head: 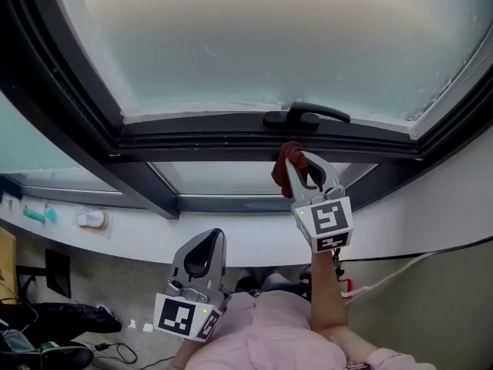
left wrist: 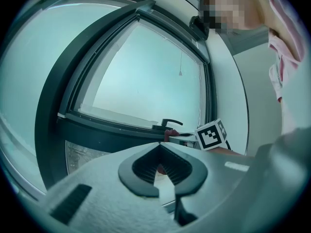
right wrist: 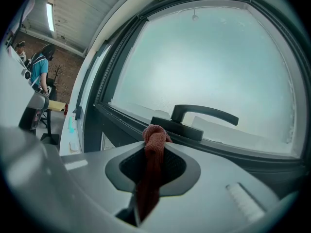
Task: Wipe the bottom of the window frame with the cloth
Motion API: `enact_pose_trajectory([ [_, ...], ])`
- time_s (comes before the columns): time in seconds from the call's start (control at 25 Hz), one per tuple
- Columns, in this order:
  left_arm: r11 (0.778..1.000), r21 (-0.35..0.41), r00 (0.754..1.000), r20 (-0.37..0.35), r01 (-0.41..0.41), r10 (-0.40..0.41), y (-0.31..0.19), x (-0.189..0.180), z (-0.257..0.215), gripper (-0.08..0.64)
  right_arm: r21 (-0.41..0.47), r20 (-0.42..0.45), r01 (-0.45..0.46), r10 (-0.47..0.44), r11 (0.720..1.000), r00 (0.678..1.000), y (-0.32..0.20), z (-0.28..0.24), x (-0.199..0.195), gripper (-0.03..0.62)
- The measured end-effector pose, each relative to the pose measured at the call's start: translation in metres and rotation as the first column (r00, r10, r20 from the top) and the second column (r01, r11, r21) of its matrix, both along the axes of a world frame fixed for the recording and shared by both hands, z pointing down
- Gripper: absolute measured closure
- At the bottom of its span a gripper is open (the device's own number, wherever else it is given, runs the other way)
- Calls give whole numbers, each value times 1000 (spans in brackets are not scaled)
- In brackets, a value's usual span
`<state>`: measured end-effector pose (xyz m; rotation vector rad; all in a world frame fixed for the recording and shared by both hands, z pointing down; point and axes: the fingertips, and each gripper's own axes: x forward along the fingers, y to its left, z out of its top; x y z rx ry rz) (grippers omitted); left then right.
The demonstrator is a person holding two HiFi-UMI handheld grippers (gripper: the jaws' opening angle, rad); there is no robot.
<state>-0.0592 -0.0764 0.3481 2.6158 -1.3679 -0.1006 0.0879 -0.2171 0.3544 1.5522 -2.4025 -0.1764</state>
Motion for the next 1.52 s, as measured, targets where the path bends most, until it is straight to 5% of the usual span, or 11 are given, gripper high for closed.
enact_pose_trajectory([
  [0.72, 999, 21, 1000, 2, -27, 27, 0, 20, -6, 560, 4, 7, -105, 105, 994, 994, 3, 2, 53, 537],
  [1.52, 998, 33, 999, -1, -51, 51, -1, 88, -16, 560, -18, 5, -15, 15, 1000, 1000, 7, -1, 90, 538],
])
